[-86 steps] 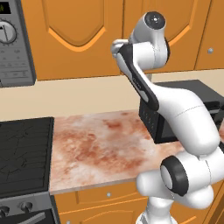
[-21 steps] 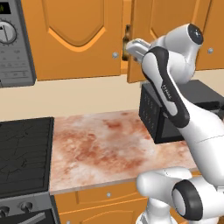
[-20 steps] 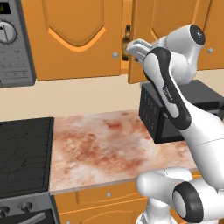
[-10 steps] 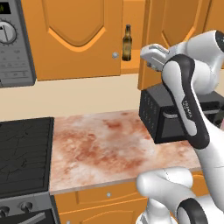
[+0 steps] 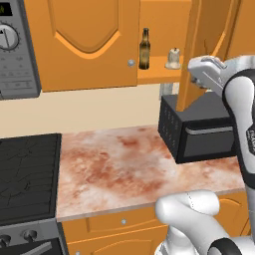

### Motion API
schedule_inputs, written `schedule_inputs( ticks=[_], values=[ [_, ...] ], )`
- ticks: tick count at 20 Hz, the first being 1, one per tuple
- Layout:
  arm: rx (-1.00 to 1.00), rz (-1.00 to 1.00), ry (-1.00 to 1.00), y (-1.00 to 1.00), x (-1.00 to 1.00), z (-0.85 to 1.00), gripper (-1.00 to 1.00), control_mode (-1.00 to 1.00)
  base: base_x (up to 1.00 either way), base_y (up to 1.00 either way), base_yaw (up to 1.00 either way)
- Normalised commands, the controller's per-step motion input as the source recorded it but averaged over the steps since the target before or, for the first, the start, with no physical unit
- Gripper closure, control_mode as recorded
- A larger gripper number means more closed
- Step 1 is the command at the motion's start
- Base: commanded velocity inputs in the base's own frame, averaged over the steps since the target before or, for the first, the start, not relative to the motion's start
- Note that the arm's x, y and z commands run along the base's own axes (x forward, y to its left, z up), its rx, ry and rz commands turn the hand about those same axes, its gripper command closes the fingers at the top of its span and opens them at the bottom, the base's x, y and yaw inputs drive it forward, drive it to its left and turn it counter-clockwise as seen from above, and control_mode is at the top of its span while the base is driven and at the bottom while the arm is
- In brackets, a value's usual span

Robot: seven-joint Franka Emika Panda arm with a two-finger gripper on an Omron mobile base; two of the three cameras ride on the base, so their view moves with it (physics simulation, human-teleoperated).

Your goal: Get the candle and the beer from the cabinet and move them to the dining counter.

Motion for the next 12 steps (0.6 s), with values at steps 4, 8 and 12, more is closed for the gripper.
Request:
schedule_inputs(
  ticks=[4,8,12],
  values=[
    [0.05,0.09,0.00,-0.53,-0.63,0.09,1.00,-1.00,0.00,0.00,0.00],
    [0.05,0.10,0.00,-0.55,-0.61,0.09,1.00,-1.00,0.00,0.00,0.00],
    [0.05,0.09,0.04,-0.44,-0.54,0.01,1.00,-1.00,0.00,0.00,0.00]
  ],
)
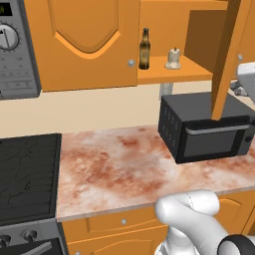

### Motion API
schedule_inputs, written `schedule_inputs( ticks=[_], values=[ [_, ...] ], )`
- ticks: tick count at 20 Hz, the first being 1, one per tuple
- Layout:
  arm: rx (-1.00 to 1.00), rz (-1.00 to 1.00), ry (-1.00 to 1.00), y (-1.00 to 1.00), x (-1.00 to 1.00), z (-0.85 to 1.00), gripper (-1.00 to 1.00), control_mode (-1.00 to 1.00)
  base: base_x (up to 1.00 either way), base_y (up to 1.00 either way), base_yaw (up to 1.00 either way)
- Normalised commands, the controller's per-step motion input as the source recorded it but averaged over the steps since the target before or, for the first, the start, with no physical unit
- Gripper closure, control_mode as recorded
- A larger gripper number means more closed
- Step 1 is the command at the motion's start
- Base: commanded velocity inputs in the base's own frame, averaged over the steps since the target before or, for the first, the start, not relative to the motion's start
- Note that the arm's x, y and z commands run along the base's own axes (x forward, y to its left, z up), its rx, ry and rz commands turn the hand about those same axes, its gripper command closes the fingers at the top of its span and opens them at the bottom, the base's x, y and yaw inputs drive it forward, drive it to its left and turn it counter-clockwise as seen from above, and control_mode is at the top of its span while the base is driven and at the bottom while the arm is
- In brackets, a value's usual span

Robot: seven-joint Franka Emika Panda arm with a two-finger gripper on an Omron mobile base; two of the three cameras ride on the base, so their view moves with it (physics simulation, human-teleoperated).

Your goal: Get the candle and the beer from the cabinet and move them to the dining counter.

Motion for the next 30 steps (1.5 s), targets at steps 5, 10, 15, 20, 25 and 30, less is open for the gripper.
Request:
schedule_inputs(
  ticks=[5,10,15,20,25,30],
  values=[
    [0.04,0.01,0.04,0.30,-0.19,-0.29,-1.00,-1.00,0.00,0.00,0.00],
    [0.16,-0.02,0.00,0.23,-0.43,-0.09,-1.00,-1.00,0.00,0.00,0.00],
    [0.14,-0.07,0.00,0.26,-0.54,-0.05,-1.00,-1.00,0.00,0.00,0.00],
    [0.04,-0.23,0.07,0.49,-0.21,-0.02,-1.00,-1.00,0.00,0.00,0.00],
    [0.04,-0.36,0.12,0.54,0.00,-0.01,-1.00,-1.00,0.00,0.00,0.00],
    [0.12,-0.32,0.09,0.52,0.15,0.00,-1.00,-1.00,0.00,0.00,0.00]
  ],
)
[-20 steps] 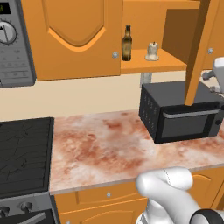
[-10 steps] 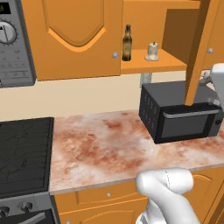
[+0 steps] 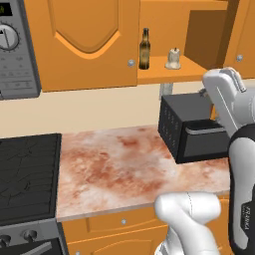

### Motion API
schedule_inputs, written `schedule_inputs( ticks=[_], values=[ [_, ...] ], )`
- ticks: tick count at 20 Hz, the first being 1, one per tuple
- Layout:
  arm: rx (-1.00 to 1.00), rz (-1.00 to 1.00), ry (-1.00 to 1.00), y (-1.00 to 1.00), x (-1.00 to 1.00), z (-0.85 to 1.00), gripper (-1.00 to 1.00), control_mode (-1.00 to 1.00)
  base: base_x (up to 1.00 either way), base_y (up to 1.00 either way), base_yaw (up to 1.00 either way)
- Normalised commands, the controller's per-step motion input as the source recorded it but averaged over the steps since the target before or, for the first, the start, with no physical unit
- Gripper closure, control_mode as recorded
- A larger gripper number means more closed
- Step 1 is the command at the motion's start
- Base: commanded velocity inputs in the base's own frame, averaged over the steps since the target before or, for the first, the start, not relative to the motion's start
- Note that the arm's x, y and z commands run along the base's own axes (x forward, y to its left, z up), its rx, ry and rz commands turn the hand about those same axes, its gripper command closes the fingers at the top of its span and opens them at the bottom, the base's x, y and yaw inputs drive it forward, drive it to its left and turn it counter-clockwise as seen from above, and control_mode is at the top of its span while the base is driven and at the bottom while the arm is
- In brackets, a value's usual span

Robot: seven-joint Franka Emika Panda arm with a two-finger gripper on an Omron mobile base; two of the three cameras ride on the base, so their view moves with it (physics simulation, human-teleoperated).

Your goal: Get the candle and the beer from the cabinet and move them to the dining counter.

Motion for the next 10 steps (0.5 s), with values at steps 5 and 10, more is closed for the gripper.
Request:
schedule_inputs(
  ticks=[5,10],
  values=[
    [0.08,-0.25,0.00,0.47,0.43,0.00,-1.00,-1.00,0.00,0.00,0.00],
    [0.07,-0.21,-0.01,0.23,0.61,-0.02,-1.00,-1.00,0.00,0.00,0.00]
  ],
)
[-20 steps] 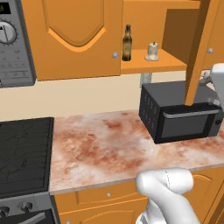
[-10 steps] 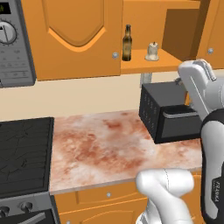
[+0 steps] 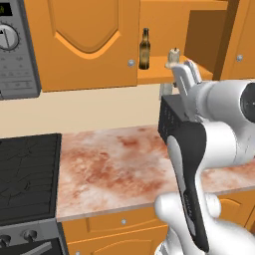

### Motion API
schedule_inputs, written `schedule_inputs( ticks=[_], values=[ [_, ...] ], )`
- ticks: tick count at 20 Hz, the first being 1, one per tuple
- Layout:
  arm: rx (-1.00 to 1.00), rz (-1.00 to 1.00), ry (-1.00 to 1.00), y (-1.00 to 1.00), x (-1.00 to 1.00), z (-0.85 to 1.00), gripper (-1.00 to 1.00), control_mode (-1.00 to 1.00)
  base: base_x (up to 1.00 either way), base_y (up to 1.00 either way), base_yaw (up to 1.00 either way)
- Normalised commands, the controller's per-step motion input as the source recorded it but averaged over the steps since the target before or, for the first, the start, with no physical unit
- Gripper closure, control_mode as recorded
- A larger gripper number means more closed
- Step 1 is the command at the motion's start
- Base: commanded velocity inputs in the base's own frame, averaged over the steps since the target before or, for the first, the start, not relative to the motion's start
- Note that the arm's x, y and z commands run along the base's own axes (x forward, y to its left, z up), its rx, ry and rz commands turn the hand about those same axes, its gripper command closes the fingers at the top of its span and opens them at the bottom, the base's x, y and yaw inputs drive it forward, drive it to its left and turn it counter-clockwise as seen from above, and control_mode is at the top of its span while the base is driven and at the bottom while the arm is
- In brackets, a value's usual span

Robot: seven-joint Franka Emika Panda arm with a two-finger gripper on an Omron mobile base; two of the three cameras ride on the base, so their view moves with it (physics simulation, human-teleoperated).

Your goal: Get the candle and the beer from the cabinet and move them to the dining counter.

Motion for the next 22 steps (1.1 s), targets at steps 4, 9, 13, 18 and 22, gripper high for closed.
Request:
schedule_inputs(
  ticks=[4,9,13,18,22],
  values=[
    [0.00,-0.19,-0.07,0.00,0.64,-0.10,-1.00,-1.00,0.00,0.00,0.00],
    [0.00,-0.20,-0.35,0.00,0.41,-0.01,-1.00,-1.00,0.00,0.00,0.00],
    [-0.01,-0.39,-0.23,-0.08,0.28,0.00,-1.00,-1.00,0.00,0.00,0.00],
    [0.00,-0.48,-0.07,-0.21,0.23,0.00,-1.00,-1.00,0.00,0.00,0.00],
    [0.01,-0.51,0.00,-0.05,0.31,0.00,-1.00,-1.00,0.00,0.00,0.00]
  ],
)
